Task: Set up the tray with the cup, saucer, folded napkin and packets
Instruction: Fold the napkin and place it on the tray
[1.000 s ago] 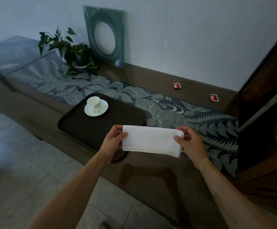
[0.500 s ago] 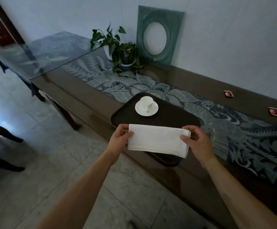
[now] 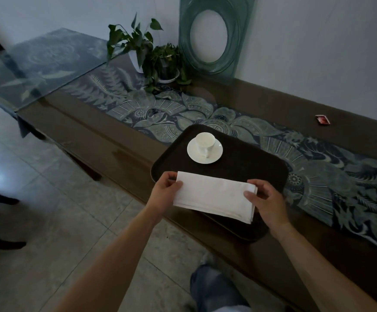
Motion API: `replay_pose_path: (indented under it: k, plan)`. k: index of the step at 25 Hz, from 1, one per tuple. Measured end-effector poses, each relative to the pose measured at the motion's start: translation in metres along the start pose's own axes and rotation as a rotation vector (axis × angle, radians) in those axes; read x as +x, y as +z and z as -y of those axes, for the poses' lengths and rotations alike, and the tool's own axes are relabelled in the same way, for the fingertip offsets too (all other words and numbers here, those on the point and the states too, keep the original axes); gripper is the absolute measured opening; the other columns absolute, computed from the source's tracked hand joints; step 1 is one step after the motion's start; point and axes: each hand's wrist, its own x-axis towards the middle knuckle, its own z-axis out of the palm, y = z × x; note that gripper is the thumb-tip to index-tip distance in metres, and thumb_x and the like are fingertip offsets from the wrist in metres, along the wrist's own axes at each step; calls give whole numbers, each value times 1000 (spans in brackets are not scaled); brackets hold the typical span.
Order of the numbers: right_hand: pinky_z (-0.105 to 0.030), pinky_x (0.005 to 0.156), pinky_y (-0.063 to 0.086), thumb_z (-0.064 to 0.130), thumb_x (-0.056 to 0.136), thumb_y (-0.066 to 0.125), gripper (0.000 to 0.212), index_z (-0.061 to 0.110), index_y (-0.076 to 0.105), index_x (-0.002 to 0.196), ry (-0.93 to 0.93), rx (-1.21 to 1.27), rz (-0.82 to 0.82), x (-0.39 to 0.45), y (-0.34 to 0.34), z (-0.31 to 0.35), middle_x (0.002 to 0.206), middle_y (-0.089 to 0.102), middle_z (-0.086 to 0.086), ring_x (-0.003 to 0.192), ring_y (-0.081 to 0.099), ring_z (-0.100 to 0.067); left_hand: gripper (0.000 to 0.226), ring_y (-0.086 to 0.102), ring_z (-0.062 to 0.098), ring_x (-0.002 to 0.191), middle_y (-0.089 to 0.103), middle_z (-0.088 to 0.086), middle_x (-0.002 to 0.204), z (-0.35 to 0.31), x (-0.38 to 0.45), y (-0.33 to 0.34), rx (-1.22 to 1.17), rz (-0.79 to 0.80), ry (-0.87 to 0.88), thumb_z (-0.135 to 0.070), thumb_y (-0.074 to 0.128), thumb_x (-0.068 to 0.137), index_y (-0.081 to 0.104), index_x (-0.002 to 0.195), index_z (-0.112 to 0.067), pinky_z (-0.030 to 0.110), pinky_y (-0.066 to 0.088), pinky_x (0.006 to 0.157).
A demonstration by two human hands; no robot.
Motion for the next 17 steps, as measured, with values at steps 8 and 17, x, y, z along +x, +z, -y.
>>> replay_pose_path:
  k: [8,17]
  plan:
    - [-32,77,53,14,85,71,29,27,63,110,212,-3,-95,45,-12,-42,107,64,4,97,62,-13,10,57,17,80,59,6,94,1,81,45,200,144,-119,-19,58,95,59,104,-23,32,51,64]
    - [-25,82,48,2,85,68,57,24,53,136,407,-84,-160,50,-28,-64,119,59,1,98,56,-9,9,58,18,81,58,7,96,9,129,87,328,343,-197,-17,56,96,57,102,-24,33,55,62]
